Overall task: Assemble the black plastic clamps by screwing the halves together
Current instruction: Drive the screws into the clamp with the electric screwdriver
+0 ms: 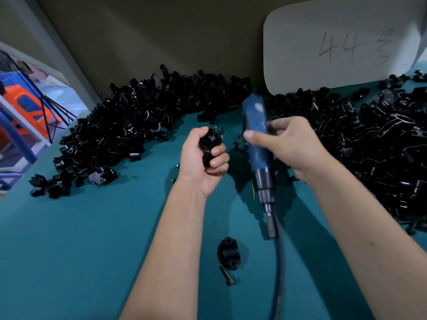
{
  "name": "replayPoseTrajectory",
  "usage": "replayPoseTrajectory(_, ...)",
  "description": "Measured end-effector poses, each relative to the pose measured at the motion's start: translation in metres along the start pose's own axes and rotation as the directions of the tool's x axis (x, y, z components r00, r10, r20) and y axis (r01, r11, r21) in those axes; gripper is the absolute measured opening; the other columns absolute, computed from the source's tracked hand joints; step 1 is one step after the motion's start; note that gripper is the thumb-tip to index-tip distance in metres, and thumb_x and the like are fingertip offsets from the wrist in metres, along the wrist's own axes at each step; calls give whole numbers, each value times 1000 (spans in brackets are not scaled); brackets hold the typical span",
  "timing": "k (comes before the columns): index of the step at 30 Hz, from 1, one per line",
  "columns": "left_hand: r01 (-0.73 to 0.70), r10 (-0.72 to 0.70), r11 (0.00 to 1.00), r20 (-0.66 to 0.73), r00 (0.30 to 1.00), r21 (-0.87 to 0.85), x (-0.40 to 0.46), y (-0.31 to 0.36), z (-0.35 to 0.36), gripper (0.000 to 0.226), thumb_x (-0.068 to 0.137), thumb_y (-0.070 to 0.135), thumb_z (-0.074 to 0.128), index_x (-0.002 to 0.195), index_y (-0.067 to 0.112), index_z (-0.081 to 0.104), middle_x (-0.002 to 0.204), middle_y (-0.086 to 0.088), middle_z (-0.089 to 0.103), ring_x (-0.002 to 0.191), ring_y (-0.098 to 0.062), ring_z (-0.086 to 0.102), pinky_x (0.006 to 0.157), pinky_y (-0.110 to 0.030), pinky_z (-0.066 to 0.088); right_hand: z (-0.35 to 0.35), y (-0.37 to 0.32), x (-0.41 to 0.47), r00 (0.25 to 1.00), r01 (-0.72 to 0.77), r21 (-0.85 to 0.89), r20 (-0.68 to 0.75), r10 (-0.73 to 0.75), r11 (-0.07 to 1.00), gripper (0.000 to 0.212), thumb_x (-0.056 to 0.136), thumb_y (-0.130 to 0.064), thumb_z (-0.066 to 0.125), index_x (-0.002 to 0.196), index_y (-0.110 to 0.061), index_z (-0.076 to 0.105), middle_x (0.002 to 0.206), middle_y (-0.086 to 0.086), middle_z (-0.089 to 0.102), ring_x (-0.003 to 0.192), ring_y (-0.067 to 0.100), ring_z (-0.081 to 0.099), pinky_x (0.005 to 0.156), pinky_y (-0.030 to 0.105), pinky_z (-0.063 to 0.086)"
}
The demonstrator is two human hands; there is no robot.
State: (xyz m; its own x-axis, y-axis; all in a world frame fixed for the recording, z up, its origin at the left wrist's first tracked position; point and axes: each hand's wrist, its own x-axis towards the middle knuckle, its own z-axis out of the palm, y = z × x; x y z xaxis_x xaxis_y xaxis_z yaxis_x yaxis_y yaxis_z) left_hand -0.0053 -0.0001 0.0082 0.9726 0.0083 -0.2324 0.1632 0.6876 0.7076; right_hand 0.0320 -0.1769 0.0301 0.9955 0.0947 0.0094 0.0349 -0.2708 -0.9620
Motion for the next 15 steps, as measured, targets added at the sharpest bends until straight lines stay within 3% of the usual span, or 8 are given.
replayPoseTrajectory(3, 14, -14, 999, 13, 1000, 40, 0, 0, 0, 34, 99, 42, 49, 74, 20, 45, 62, 4, 32, 41, -8, 27, 37, -19, 13, -10, -8, 1, 996, -77, 381, -4, 85, 921, 45, 80, -41, 87, 102, -3, 75, 80, 3, 75, 68, 20, 67, 74, 38, 59)
replayPoseTrajectory(7, 26, -27, 994, 9, 1000, 106, 0, 2, 2, 39, 101, 49, 47, 80, 16, 47, 59, 4, 33, 39, -7, 28, 33, -18, 15, -16, -17, -2, 989, -127, 696, 37, 142, 707, 43, 87, -46, 79, 104, -10, 63, 82, 4, 66, 66, 16, 65, 71, 32, 62)
replayPoseTrajectory(10, 28, -14, 955, -52, 999, 296, 1, 4, 1, 31, 101, 42, 47, 82, 17, 43, 58, 4, 32, 37, -8, 26, 32, -18, 15, -16, -20, -1, 991, -103, 862, 44, 130, 496, 39, 93, -39, 75, 106, -10, 53, 81, 6, 55, 65, 18, 59, 64, 33, 59)
replayPoseTrajectory(12, 45, 6, 867, -101, 995, 497, 0, 7, -1, 29, 99, 38, 50, 82, 19, 40, 58, 4, 33, 39, -10, 26, 36, -17, 14, -17, -22, 0, 995, -27, 924, -11, 96, 381, 30, 97, -29, 72, 102, -10, 49, 78, 5, 52, 60, 16, 56, 58, 30, 53)
replayPoseTrajectory(15, 125, -55, 755, -128, 990, 644, -2, 12, -4, 28, 96, 37, 52, 77, 20, 40, 55, 4, 35, 39, -11, 26, 37, -15, 15, -17, -26, -1, 979, 143, 889, -190, 67, 436, 28, 97, -22, 72, 107, -11, 48, 76, 3, 55, 57, 14, 54, 53, 29, 49)
